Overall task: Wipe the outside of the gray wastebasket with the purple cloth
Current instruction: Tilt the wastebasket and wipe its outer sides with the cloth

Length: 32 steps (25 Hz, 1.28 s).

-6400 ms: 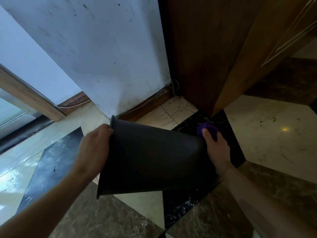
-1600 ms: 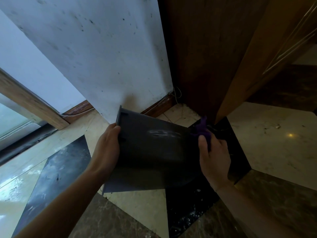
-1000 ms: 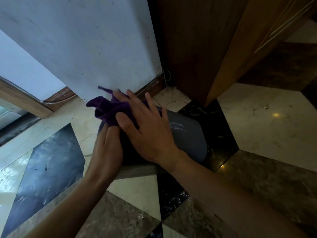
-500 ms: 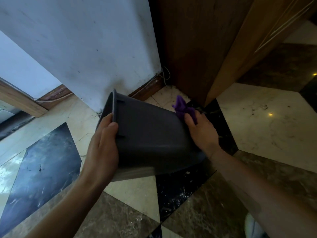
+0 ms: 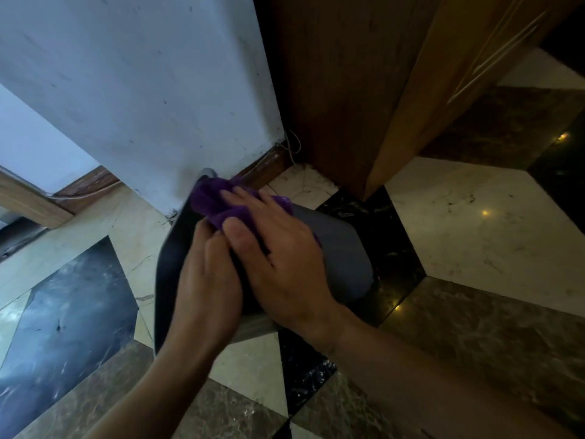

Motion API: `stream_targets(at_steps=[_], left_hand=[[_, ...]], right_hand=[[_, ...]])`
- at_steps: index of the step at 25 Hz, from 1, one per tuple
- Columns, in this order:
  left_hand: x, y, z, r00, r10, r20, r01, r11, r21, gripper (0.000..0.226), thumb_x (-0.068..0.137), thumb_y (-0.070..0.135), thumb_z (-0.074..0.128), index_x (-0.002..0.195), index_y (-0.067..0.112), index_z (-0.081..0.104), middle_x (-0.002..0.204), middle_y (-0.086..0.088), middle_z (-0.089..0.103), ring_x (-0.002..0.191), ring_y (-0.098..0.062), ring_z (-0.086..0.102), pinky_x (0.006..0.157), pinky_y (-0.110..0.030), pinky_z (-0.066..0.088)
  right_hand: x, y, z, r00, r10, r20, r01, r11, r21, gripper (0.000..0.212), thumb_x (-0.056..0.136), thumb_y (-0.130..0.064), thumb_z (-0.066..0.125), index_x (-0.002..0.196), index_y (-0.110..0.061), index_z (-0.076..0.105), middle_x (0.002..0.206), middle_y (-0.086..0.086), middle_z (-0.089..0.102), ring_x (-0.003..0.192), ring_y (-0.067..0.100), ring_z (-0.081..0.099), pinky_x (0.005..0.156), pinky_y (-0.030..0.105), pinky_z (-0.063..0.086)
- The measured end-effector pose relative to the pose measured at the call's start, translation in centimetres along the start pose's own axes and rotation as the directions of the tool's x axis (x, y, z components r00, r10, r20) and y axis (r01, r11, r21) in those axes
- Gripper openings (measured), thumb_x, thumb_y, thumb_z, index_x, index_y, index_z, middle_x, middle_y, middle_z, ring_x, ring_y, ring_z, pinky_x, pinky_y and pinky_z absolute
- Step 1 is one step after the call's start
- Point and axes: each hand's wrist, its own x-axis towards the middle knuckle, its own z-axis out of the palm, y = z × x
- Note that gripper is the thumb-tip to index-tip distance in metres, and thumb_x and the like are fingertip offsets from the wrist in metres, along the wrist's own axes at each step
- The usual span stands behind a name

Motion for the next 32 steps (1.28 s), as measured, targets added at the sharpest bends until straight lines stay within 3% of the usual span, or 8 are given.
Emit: stream_targets(at_steps=[3,5,11,15,20,24,27,32], left_hand=[[0.3,-0.4,-0.7,0.993,-0.116,-0.035,0.115,0.993,-0.019,0.035,0.090,0.041,0.029,0.089,0.057,0.060,0.097,0.016,0.069,0.093,-0.008,0.065,0.084,-0.045,0.052],[0.5,-0.8,-1.1,0.988,-0.147,-0.047,0.148,0.989,0.021,0.033,0.088,0.041,0.031,0.089,0.059,0.059,0.095,0.015,0.069,0.092,-0.011,0.065,0.083,-0.050,0.051],[1.0,-1.4,-3.6,0.986,-0.154,-0.066,0.165,0.961,0.220,0.041,0.101,0.033,0.025,0.091,0.062,0.052,0.078,0.038,0.061,0.068,0.010,0.059,0.061,-0.031,0.044],[1.2,-2.1,-4.7,0.990,-0.126,-0.067,0.139,0.960,0.244,0.036,0.102,0.031,0.022,0.104,0.050,0.053,0.091,0.019,0.061,0.069,0.016,0.055,0.062,-0.026,0.038],[1.6,-1.4,-4.8,0.993,-0.119,0.011,0.113,0.965,0.236,0.036,0.100,0.033,0.025,0.093,0.051,0.056,0.090,0.016,0.062,0.074,0.005,0.060,0.061,-0.025,0.039],[5.1,-0.9,-6.3,0.940,-0.333,-0.075,0.341,0.920,0.191,0.022,0.083,0.031,0.044,0.075,0.025,0.064,0.079,-0.002,0.063,0.068,-0.021,0.058,0.062,-0.032,0.041],[9.3,0.7,-7.2,0.868,-0.495,0.026,0.490,0.865,0.109,0.014,0.072,0.033,0.050,0.068,0.024,0.060,0.065,-0.001,0.057,0.048,-0.018,0.055,0.049,-0.026,0.044],[15.1,1.4,-5.0,0.835,-0.549,-0.020,0.528,0.792,0.306,0.051,0.091,0.049,0.045,0.121,0.009,0.054,0.117,-0.015,0.058,0.104,-0.034,0.056,0.083,-0.039,0.044]], right_hand=[[0.9,0.5,0.2,0.971,0.055,0.234,-0.019,0.988,-0.152,0.051,0.102,-0.051,0.033,0.151,-0.041,0.028,0.162,-0.011,0.024,0.151,0.019,0.009,0.119,0.054,0.004],[0.6,2.0,0.4,0.966,0.102,0.238,-0.051,0.976,-0.211,0.052,0.100,-0.058,0.029,0.151,-0.048,0.022,0.164,-0.015,0.017,0.151,0.019,0.005,0.117,0.056,0.000],[-0.2,7.2,0.5,0.958,0.258,0.128,-0.189,0.899,-0.395,0.055,0.094,-0.070,0.016,0.147,-0.055,0.016,0.162,-0.017,0.020,0.150,0.021,0.014,0.115,0.061,0.009],[-1.1,10.6,-0.7,0.930,0.368,0.017,-0.324,0.839,-0.438,0.056,0.092,-0.071,0.016,0.145,-0.052,0.023,0.159,-0.019,0.028,0.147,0.018,0.023,0.114,0.058,0.020],[-2.7,14.0,-3.1,0.822,0.564,-0.075,-0.566,0.798,-0.208,0.053,0.092,-0.070,0.026,0.138,-0.047,0.039,0.147,-0.012,0.045,0.131,0.020,0.045,0.098,0.044,0.040],[-5.4,15.7,-3.0,0.750,0.633,-0.192,-0.651,0.758,-0.042,0.052,0.093,-0.066,0.031,0.136,-0.041,0.045,0.125,0.000,0.062,0.114,0.027,0.058,0.084,0.034,0.036],[-6.0,16.1,-2.5,0.703,0.687,-0.185,-0.686,0.723,0.080,0.060,0.092,-0.068,0.029,0.137,-0.033,0.049,0.121,0.004,0.064,0.115,0.032,0.058,0.089,0.034,0.038],[-6.2,16.6,-2.6,0.698,0.708,-0.108,-0.704,0.706,0.078,0.059,0.094,-0.067,0.028,0.138,-0.034,0.048,0.128,0.005,0.063,0.120,0.035,0.056,0.099,0.041,0.040]])
